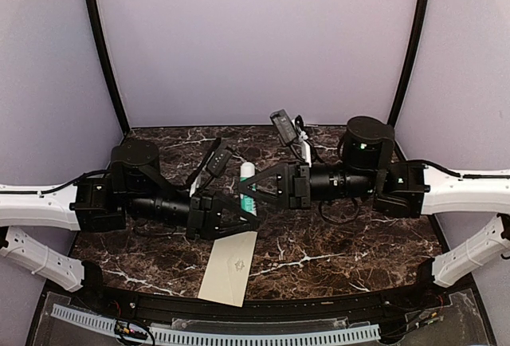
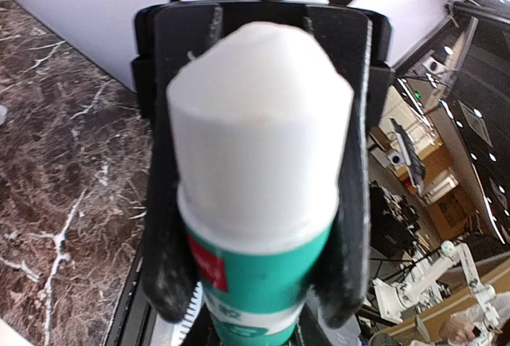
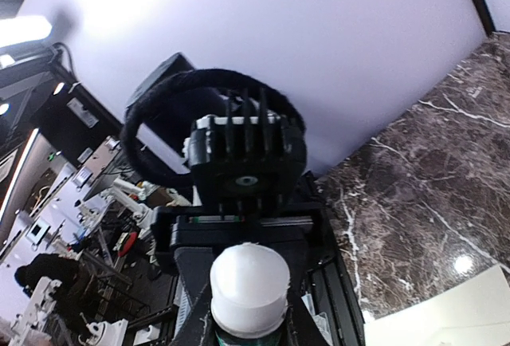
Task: Place the letter into the envelope and seal it
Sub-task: Screw the solid glue.
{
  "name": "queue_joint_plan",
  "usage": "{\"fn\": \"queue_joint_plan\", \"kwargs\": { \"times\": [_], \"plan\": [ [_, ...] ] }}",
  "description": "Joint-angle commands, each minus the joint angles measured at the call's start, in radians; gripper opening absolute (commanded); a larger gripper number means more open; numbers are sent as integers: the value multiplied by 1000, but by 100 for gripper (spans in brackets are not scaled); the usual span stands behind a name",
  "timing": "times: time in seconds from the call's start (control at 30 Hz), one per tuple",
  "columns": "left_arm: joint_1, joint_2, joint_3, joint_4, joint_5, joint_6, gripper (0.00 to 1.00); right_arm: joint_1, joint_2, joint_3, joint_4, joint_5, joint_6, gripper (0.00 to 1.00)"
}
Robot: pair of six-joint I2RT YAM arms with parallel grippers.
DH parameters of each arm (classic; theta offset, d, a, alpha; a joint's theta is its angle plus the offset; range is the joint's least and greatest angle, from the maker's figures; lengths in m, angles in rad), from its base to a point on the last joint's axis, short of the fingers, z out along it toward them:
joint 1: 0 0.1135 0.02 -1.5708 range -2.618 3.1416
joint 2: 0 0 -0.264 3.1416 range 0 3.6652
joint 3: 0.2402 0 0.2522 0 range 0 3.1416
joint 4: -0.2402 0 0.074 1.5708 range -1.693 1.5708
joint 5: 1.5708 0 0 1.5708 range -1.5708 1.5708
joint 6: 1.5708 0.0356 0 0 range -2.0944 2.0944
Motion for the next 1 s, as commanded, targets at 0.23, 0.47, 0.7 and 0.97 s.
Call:
{"fn": "queue_joint_plan", "kwargs": {
  "times": [0.23,0.47,0.7,0.97],
  "plan": [
    [-8,-30,31,159,285,4,0,0,-14,-34,281,-365,-16,0],
    [-8,-39,7,206,298,-28,0,0,3,-54,346,-408,17,0],
    [-8,-60,22,80,146,48,0,-5,-81,-67,204,-150,-42,59],
    [-8,-138,24,-157,-292,107,0,-19,-141,-15,-251,420,20,77]
  ]
}}
